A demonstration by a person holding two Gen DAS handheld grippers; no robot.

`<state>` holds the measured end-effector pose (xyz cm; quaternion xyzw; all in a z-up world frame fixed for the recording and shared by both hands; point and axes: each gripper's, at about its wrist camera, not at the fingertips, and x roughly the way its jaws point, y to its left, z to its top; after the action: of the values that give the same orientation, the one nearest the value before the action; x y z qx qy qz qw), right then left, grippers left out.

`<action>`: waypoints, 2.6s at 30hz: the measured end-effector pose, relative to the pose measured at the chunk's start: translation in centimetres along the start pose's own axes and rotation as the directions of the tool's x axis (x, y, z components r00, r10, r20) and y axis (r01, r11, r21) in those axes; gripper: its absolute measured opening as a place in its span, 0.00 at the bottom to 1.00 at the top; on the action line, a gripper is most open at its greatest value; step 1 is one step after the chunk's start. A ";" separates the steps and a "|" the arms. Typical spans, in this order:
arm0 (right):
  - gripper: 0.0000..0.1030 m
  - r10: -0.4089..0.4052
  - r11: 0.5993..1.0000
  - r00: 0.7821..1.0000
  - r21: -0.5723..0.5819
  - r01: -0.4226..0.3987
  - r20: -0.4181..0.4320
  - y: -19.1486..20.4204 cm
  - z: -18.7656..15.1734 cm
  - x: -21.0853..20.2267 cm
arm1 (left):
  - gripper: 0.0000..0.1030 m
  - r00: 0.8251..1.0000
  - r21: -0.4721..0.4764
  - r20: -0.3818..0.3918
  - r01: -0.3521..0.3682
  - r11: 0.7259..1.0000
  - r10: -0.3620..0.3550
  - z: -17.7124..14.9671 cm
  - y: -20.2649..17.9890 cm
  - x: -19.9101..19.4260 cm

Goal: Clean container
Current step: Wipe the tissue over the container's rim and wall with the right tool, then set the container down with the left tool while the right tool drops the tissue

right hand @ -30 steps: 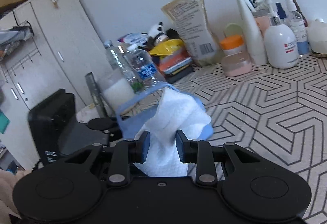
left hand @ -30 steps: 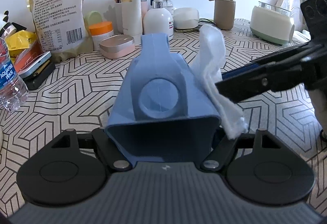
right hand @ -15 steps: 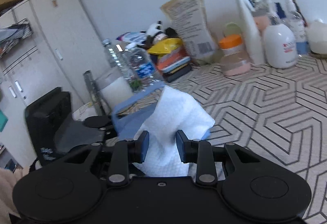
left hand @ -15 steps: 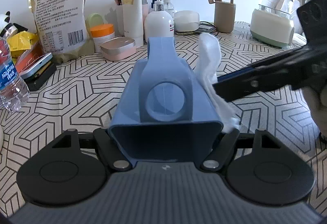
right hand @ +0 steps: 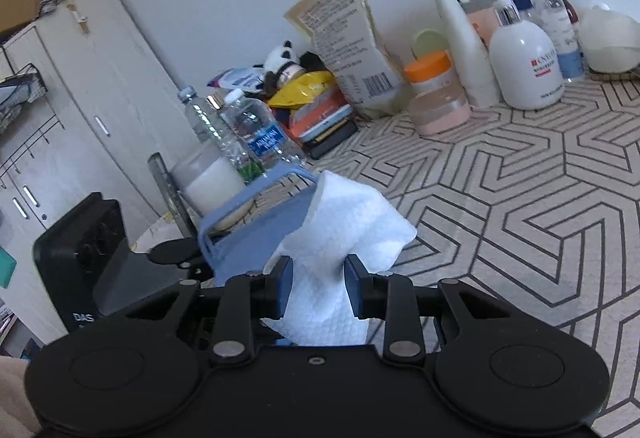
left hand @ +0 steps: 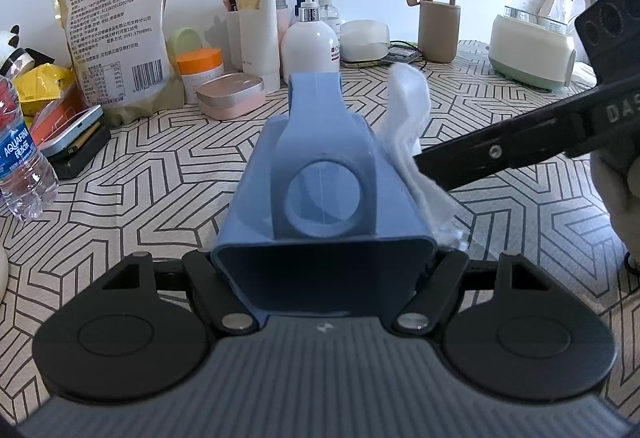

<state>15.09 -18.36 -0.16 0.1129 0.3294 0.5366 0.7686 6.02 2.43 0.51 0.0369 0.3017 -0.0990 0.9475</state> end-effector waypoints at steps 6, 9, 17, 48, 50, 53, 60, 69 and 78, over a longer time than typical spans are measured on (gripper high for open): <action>0.40 0.069 0.997 0.998 -0.041 -0.068 0.013 1.3 0.1 0.0 | 0.72 1.000 0.030 -0.001 -0.009 0.999 0.009 0.0 -0.5 0.1; 0.40 0.053 0.995 0.998 -0.081 -0.051 0.017 1.9 0.1 0.1 | 0.72 1.000 0.022 -0.002 -0.005 1.000 0.005 0.0 -0.4 0.1; 0.35 0.040 0.997 0.999 -0.070 -0.038 0.028 1.3 0.1 -0.1 | 0.72 1.000 0.026 -0.003 -0.009 1.000 0.009 0.1 -0.5 0.2; 0.34 0.010 0.998 1.000 -0.063 -0.009 0.023 0.7 0.1 -0.5 | 0.72 1.000 0.027 -0.008 -0.017 0.999 0.017 -0.1 -0.8 0.2; 0.30 0.016 0.997 1.000 -0.072 -0.014 0.022 0.9 0.1 -0.5 | 0.72 1.000 0.025 -0.009 -0.020 0.999 0.020 0.0 -0.8 0.2; 0.24 0.025 0.996 0.999 -0.080 -0.023 0.020 1.0 0.1 -0.5 | 0.72 0.999 0.021 -0.011 -0.031 0.999 0.032 0.0 -0.7 0.3; 0.22 -0.034 0.996 0.999 -0.087 0.034 -0.006 0.8 -0.1 0.3 | 0.74 0.991 -0.002 -0.010 -0.133 0.991 0.133 0.0 -0.8 0.3; 0.22 -0.218 0.960 0.976 -0.183 0.212 -0.015 1.0 -0.3 1.0 | 0.74 0.973 -0.111 -0.026 -0.232 0.966 0.230 0.1 0.6 0.3; 0.26 -0.266 0.940 0.964 -0.221 0.261 0.003 1.2 -0.1 0.8 | 0.74 0.970 -0.087 -0.012 -0.244 0.966 0.243 0.4 0.1 0.5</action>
<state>14.28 -17.19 0.12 -0.0248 0.2907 0.4635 0.8367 6.71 2.43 0.54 0.0320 0.2998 0.0315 0.9530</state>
